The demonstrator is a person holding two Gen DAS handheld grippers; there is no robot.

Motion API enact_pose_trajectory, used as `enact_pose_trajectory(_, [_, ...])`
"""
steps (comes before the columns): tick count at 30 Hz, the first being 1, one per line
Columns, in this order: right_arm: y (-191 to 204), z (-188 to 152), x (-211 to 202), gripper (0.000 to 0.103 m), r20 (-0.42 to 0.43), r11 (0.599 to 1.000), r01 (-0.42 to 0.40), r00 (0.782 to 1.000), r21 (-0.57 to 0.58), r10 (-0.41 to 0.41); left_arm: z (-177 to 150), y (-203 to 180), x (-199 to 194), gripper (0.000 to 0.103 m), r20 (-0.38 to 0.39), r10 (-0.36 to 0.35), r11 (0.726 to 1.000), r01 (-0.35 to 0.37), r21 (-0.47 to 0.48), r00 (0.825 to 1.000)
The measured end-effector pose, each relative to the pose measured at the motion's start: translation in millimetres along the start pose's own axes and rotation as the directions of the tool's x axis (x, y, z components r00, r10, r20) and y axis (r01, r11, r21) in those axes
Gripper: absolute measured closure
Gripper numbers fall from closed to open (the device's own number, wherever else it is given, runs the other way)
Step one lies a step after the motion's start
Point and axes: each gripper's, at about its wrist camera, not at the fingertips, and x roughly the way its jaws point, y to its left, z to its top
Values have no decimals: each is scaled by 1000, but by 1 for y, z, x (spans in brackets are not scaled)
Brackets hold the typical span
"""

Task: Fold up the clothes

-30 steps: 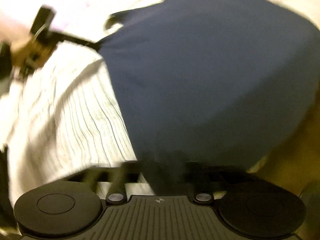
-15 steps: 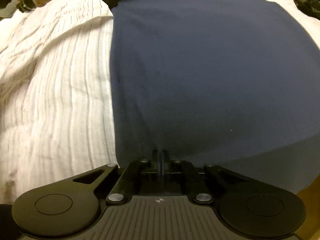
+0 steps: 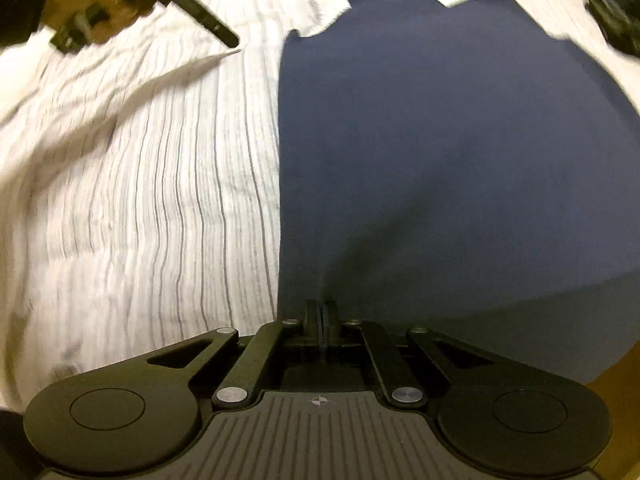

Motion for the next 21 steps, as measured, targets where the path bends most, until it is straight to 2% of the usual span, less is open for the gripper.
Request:
enact_pose_trajectory(6, [-27, -2, -7, 102, -83, 994, 55, 995, 92, -47, 7, -20, -17, 103, 87, -35, 996, 42, -73, 996])
enact_pose_trajectory(7, [-33, -1, -13, 97, -81, 993, 64, 995, 99, -57, 7, -24, -18, 103, 100, -41, 995, 50, -88, 994])
enact_pose_trajectory(8, [-42, 2, -21, 67, -75, 991, 77, 995, 109, -69, 7, -28, -20, 103, 113, -47, 993, 58, -103, 993])
enact_pose_trajectory(9, [-50, 6, -28, 22, -67, 989, 88, 995, 120, -80, 8, -32, -21, 103, 124, -52, 991, 67, -120, 991])
enact_pose_trajectory(10, [-60, 10, -34, 13, -51, 987, 100, 994, 128, -94, 9, -38, -21, 102, 135, -58, 987, 76, -139, 989])
enact_pose_trajectory(14, [-107, 41, -56, 13, -1, 987, 98, 995, 129, -98, 18, -58, -23, 96, 179, -63, 975, 99, -201, 982])
enact_pose_trajectory(15, [-120, 53, -61, 13, 15, 987, 93, 995, 133, -95, 24, -61, -23, 91, 190, -56, 971, 97, -216, 980])
enact_pose_trajectory(19, [-170, 101, -68, 13, 87, 994, 60, 994, 87, -68, 56, -67, -17, 78, 232, -2, 955, 71, -289, 973])
enact_pose_trajectory(21, [-192, 142, -59, 13, 119, 999, 25, 992, 33, -29, 78, -65, -12, 73, 244, 43, 948, 37, -316, 969])
